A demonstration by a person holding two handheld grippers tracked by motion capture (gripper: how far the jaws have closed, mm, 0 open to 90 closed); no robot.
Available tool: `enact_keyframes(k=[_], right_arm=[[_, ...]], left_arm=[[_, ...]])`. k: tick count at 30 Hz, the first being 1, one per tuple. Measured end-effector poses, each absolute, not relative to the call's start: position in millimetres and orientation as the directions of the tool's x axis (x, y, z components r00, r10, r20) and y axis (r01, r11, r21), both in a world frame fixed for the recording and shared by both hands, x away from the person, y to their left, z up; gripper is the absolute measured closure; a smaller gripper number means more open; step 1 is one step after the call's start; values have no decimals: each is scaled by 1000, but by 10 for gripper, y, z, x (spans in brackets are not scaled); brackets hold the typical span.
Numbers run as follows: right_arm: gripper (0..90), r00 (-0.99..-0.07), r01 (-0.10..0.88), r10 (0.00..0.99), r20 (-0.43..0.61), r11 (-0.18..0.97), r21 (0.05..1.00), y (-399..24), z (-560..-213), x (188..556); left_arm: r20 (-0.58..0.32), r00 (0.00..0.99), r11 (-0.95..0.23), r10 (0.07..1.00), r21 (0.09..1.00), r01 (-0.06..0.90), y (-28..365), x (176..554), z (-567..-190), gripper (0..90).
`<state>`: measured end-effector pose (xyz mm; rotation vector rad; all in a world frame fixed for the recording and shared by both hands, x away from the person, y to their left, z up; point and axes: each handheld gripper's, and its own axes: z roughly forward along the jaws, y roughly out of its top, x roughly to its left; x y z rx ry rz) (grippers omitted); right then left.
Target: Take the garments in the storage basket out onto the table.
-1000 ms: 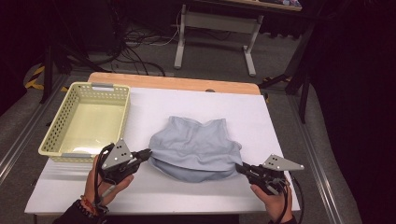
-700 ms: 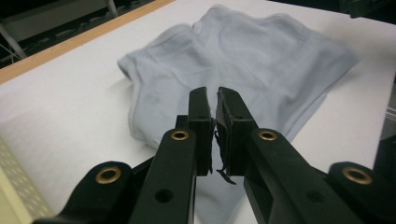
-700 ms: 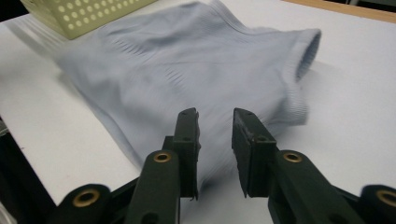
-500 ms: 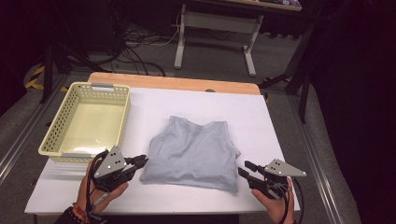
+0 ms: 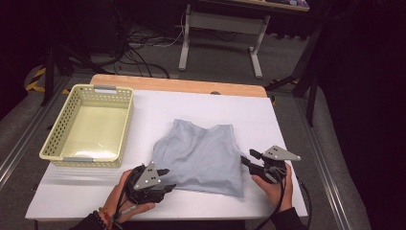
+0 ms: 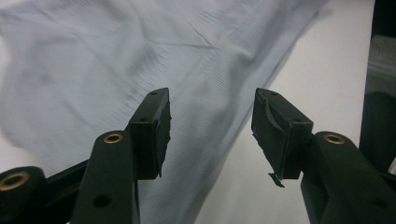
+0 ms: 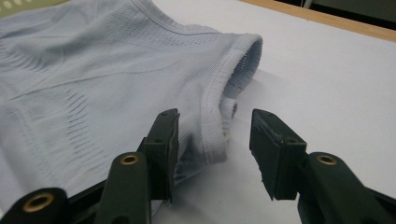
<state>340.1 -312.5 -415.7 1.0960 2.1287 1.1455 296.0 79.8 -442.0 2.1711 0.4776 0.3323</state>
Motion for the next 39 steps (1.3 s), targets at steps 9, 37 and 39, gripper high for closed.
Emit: enact_keyframes(k=[9,37,39], right_arm=[[648,-585,491,811,-24,377,786,-3075,-4360,3622],[666,-586,425,809,-50,360,831,-3170,-4121,3334],[611,-580,416,813,-45,343,842,-3147,-4093,3397]], left_arm=[[28,893,-612,449,738,285,713,3095,-4654,557],[42,932,-658,359,720,221,784,2888,-4532,841],[40,934,-669,355,708,225,767,2891,-4561,841]])
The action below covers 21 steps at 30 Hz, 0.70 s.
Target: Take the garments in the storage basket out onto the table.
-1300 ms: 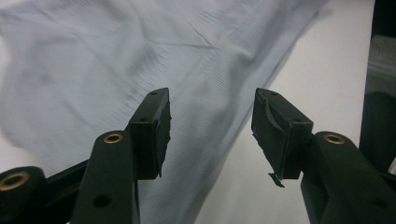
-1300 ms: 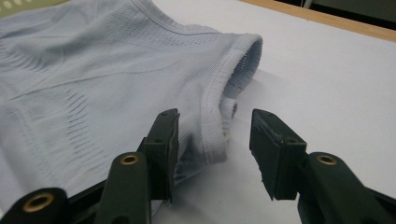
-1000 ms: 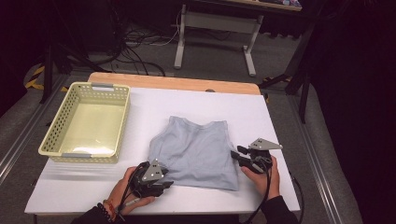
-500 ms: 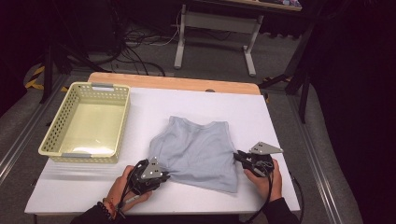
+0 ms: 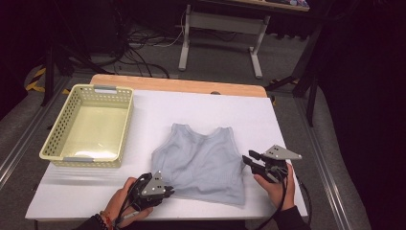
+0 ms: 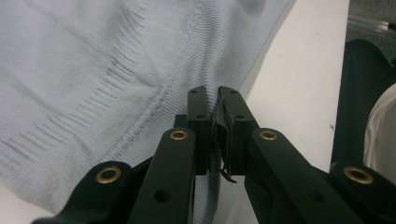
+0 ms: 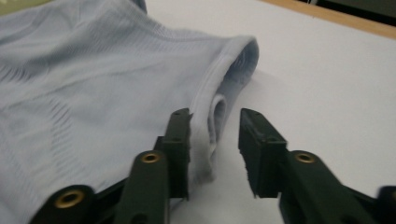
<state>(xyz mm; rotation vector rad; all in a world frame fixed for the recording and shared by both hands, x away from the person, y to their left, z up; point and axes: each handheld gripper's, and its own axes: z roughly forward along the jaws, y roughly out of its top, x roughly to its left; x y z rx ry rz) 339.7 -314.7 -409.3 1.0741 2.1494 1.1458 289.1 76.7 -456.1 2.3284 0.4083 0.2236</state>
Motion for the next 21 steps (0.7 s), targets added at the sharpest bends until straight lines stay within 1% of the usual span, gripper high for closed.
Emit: enact_keyframes(k=[3,5,8,9,11,14,16,21], right_arm=[[569,-572,401,819,-38,320,858,-3102,-4027,3547],[557,-570,396,820,-53,330,857,-3056,-3987,3703],[558,-582,409,813,-26,320,854,-2983,-3946,3972],[558,-581,408,813,-48,342,846,-2942,-3937,4051],[559,-595,410,802,-57,363,837,-2863,-3936,4197],[558,-598,441,802,-7,336,832,-2780,-3967,4380],[540,-595,457,803,-28,367,810,-2716,-4011,4476],[523,-593,530,805,-28,416,739,-2633,-4204,4662]], left_arm=[[38,937,-675,347,704,221,753,2909,-4597,841],[36,939,-680,342,699,221,758,2914,-4595,841],[32,942,-677,335,703,217,764,2924,-4605,841],[33,942,-673,334,708,214,768,2930,-4612,841],[25,943,-664,332,716,214,778,2940,-4622,841],[20,940,-658,340,720,222,784,2932,-4631,840],[21,940,-657,340,721,221,784,2929,-4632,841],[20,940,-656,340,721,221,786,2931,-4634,840]])
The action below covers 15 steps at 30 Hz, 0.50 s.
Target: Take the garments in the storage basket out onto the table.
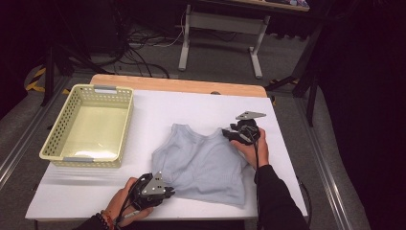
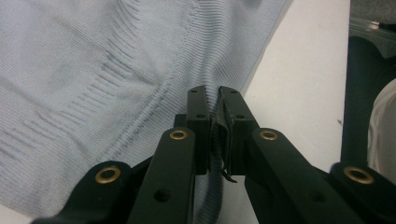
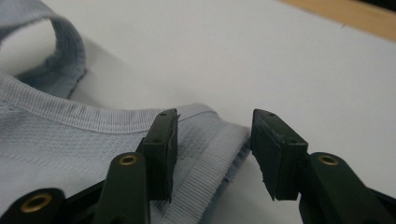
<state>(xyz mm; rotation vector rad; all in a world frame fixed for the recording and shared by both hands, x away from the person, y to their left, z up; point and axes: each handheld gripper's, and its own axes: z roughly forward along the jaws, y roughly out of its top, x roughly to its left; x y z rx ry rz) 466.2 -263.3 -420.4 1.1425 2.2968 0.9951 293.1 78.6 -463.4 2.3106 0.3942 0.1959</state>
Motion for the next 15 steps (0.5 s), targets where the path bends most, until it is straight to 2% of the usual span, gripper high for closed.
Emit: enact_keyframes(k=[10,15], right_arm=[[544,-607,594,794,-37,485,642,-2573,-4409,4761],[623,-604,593,796,-47,488,641,-2571,-4418,4767]], left_arm=[[22,942,-654,334,725,216,784,2937,-4638,840],[24,942,-655,333,725,213,782,2933,-4640,839]])
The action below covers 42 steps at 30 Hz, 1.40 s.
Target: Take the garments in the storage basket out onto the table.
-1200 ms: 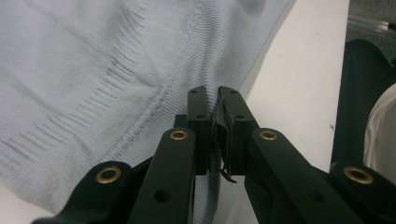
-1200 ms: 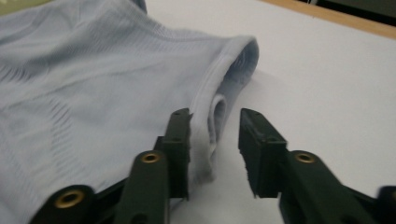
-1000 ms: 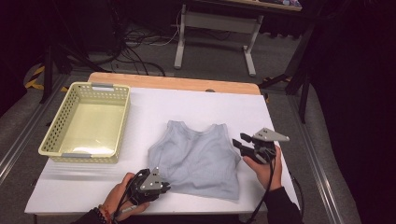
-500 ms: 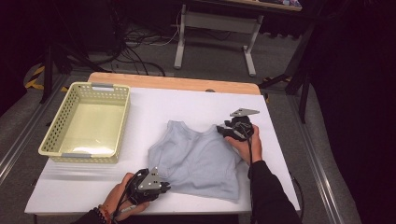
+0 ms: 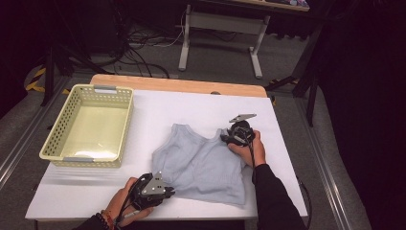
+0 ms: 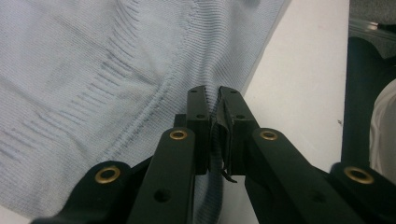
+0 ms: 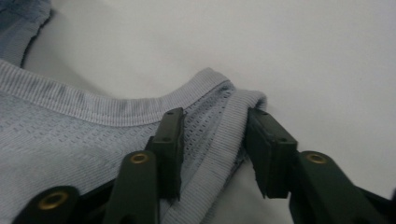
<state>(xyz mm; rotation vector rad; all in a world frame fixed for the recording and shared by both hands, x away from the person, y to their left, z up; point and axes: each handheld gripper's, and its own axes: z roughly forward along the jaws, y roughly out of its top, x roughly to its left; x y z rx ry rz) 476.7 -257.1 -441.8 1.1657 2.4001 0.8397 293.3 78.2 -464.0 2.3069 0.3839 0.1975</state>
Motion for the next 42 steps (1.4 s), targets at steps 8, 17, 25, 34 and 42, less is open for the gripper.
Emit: enact_keyframes(k=[8,17,25,34,42], right_arm=[[801,-606,564,791,-85,502,655,-2546,-4404,4774],[816,-543,485,832,-116,423,766,-2610,-4213,4746],[812,-528,437,837,-140,410,801,-2560,-4048,4739],[658,-480,423,869,-119,348,837,-2645,-3964,4704],[629,-497,405,866,-51,284,869,-2936,-3884,4297]], left_arm=[[34,941,-659,338,723,210,775,2922,-4637,839],[42,938,-658,343,724,208,758,2913,-4634,841],[56,932,-658,358,724,209,731,2883,-4639,839],[59,933,-656,355,726,204,727,2881,-4643,839],[65,932,-665,358,718,205,726,2876,-4637,838]])
